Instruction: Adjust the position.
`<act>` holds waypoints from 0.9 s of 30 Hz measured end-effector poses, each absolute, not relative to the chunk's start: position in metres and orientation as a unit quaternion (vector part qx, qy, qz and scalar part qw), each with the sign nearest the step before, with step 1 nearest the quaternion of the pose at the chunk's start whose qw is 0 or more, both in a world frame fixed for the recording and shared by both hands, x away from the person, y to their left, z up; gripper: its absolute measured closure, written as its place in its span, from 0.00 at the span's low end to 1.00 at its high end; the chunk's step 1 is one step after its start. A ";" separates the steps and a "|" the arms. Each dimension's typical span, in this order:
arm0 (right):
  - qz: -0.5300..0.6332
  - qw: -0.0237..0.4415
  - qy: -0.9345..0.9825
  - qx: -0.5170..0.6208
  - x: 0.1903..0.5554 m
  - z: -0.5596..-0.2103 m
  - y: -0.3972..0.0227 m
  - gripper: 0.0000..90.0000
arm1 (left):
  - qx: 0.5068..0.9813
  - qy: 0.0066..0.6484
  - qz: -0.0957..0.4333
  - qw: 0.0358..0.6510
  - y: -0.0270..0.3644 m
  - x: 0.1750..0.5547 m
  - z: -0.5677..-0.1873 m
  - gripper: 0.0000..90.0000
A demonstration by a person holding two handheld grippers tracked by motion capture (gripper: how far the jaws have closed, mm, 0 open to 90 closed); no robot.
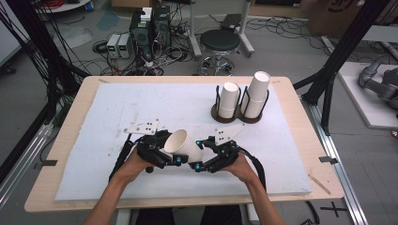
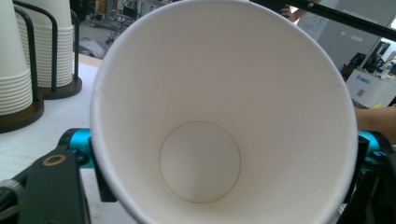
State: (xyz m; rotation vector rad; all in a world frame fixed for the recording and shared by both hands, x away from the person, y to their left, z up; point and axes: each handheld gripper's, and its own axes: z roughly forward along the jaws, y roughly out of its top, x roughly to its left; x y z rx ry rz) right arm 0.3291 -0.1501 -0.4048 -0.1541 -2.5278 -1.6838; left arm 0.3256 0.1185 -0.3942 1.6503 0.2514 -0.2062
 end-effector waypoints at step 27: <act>-0.542 0.040 -0.838 -0.050 0.329 -0.407 -0.148 0.34 | 0.746 0.116 -0.080 0.651 0.118 0.327 -0.396 0.34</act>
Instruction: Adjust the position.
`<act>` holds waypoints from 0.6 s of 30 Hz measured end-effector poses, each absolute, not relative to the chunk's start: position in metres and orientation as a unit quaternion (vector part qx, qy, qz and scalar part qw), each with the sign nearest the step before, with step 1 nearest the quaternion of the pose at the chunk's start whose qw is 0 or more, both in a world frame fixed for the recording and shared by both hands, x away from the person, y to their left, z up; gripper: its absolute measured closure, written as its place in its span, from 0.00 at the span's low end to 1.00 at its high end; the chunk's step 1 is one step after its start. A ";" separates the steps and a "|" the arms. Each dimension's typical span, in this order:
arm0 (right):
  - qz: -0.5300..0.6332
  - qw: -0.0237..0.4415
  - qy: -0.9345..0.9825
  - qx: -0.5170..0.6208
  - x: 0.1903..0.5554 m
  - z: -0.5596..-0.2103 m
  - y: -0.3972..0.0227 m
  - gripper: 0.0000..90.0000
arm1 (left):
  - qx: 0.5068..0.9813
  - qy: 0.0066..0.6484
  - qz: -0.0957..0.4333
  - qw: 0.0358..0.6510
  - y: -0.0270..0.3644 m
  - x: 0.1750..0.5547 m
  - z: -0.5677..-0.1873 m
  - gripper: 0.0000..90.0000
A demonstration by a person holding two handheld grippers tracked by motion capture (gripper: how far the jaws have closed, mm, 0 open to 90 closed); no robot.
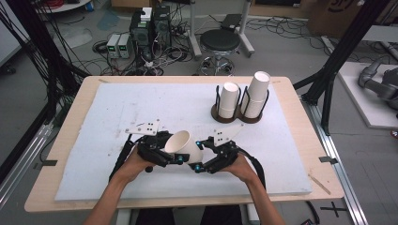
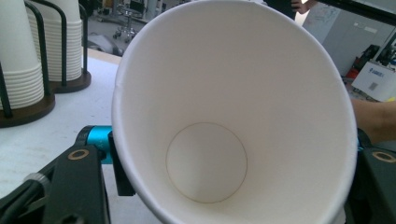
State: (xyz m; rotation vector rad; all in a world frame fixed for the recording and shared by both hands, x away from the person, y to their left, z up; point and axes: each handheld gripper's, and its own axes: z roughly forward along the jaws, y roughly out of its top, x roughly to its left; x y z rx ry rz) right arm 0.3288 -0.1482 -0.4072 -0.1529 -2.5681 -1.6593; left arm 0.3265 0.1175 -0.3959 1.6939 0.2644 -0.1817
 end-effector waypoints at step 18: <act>-0.524 0.004 -0.848 -0.078 0.325 -0.401 -0.149 0.15 | 0.755 0.123 -0.058 0.642 0.122 0.325 -0.392 0.34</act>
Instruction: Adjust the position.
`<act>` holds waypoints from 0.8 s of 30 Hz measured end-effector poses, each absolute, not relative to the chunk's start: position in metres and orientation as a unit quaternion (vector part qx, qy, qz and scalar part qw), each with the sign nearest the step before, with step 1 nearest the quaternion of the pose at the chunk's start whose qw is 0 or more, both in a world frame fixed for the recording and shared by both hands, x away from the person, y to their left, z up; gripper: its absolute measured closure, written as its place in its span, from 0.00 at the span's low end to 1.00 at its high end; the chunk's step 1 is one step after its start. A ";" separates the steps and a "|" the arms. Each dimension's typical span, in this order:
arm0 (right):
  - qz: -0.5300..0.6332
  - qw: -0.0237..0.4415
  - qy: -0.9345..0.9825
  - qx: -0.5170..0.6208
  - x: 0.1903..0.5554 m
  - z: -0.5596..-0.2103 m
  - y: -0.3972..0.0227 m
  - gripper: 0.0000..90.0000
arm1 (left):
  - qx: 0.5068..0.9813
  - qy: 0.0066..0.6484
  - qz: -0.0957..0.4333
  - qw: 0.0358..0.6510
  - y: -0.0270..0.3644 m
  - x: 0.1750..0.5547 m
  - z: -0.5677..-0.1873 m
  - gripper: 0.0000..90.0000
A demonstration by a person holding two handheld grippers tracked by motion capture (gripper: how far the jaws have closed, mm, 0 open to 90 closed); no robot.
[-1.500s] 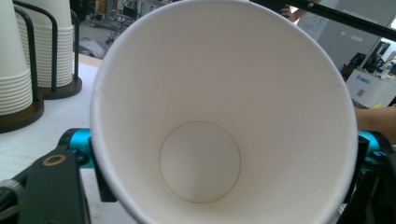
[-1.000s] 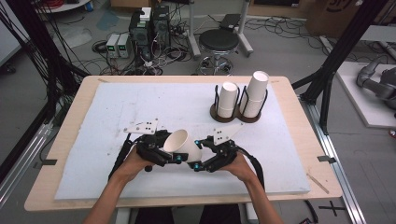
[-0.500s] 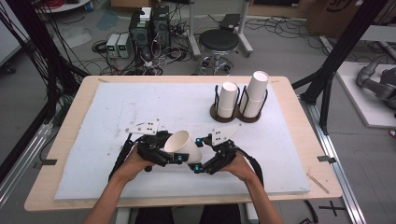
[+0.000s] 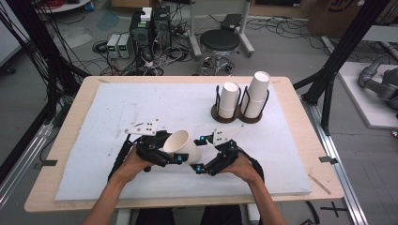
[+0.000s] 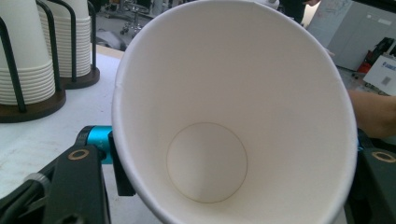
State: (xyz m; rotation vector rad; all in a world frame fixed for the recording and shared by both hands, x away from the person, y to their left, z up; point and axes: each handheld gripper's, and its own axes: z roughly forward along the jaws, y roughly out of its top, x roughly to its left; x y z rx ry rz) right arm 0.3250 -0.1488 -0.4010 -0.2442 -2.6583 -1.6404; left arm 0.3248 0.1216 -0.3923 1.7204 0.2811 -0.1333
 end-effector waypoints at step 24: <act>-0.522 -0.094 -0.826 -0.191 0.320 -0.399 -0.204 0.16 | 0.786 0.176 0.023 0.593 0.143 0.321 -0.381 0.34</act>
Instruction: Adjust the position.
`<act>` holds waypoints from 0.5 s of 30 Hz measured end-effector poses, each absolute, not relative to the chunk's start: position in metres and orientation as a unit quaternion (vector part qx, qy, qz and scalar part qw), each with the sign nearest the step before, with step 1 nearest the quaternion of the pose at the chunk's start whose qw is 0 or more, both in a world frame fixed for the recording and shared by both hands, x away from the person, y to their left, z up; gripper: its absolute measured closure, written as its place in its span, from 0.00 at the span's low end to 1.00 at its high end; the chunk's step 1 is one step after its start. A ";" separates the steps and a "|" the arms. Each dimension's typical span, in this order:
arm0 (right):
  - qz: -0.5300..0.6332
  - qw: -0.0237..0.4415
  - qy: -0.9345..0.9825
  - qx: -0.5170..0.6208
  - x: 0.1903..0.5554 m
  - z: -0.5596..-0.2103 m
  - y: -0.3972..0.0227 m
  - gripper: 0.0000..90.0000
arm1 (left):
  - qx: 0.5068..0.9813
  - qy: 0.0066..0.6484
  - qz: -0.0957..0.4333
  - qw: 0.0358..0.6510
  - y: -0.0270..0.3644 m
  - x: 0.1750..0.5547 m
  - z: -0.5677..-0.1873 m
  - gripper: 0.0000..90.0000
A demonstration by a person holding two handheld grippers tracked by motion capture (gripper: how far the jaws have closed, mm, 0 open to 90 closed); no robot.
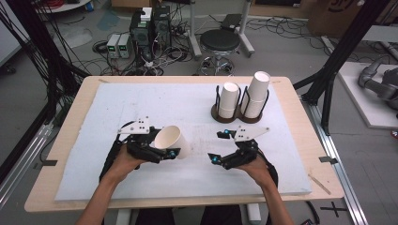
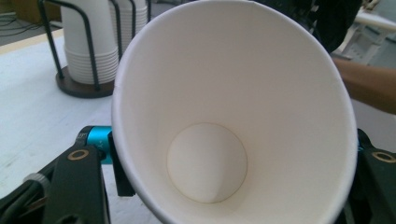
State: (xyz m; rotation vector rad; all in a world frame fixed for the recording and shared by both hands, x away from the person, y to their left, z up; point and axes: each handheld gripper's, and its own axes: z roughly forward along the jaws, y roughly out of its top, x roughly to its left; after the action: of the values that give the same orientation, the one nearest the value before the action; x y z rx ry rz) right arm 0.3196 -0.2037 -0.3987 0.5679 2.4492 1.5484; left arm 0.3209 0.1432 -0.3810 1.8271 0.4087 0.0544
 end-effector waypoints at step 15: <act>0.501 0.180 0.775 0.340 0.306 -0.409 -0.255 0.16 | 0.808 0.210 0.057 0.548 0.150 0.322 -0.376 0.34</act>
State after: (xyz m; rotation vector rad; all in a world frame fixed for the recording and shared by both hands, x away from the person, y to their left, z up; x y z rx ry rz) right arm 0.3057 -0.2553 -0.4094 0.9615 2.1902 1.4160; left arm 0.3222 0.1502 -0.3765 1.9142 0.4968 0.1361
